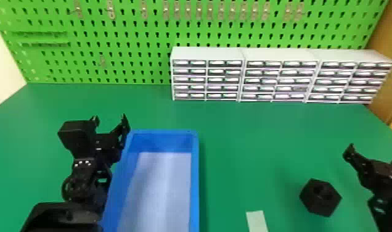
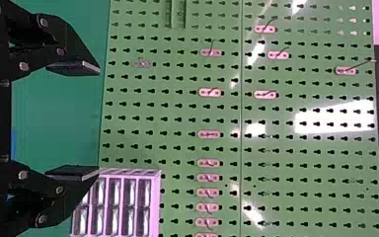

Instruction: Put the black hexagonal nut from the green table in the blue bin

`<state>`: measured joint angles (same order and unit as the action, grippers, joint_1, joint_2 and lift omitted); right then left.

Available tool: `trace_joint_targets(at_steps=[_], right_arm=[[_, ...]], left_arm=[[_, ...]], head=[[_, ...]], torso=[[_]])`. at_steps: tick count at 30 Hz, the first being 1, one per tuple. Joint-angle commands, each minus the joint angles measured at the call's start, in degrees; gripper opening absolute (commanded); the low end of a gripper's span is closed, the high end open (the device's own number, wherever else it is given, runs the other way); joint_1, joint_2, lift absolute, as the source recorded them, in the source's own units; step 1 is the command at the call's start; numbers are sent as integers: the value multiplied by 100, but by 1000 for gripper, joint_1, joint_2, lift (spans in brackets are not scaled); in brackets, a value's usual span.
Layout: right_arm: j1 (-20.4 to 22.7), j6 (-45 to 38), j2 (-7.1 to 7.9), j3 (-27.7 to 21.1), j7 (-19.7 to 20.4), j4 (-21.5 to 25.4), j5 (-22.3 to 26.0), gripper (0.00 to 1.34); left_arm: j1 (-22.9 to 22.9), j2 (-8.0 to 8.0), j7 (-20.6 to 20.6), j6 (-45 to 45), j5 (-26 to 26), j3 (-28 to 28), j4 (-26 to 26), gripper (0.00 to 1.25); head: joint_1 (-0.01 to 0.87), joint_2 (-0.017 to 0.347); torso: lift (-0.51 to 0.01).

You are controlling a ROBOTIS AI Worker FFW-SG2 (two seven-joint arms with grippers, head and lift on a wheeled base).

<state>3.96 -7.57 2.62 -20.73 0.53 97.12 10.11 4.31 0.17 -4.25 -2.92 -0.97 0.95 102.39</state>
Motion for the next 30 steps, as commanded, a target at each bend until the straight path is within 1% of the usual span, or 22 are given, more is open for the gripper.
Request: trace_joint_targets(at_steps=[1, 8, 12, 16, 19, 26, 30], right_arm=[[0, -17, 19, 34, -9, 0, 0, 1221], [53, -201, 37, 87, -9, 105, 26, 1221], [141, -509, 37, 131, -9, 316, 35, 1221], [220, -834, 45, 175, -9, 510, 176, 1221], [246, -1212, 63, 192, -18, 721, 211, 1221], [220, -2407, 168, 149, -167, 1274, 290, 1220], [193, -2891, 195, 105, -193, 1477, 387, 1220]], left_arm=[[-9, 0, -6, 2, 0, 11, 0, 721], [-27, 0, -6, 2, 26, 28, 0, 721], [-27, 0, 3, 2, 35, 28, 0, 721], [-18, 0, 3, 2, 53, 37, 0, 721], [-27, 0, 3, 2, 53, 46, 0, 721], [-35, 0, 3, 11, 53, 55, 0, 721], [-35, 0, 3, 11, 53, 64, 0, 721]], head=[[657, 57], [657, 57], [657, 57], [657, 57], [657, 57], [657, 57], [657, 57]], torso=[[-95], [-95], [-95], [-95], [-95], [-95], [-95]])
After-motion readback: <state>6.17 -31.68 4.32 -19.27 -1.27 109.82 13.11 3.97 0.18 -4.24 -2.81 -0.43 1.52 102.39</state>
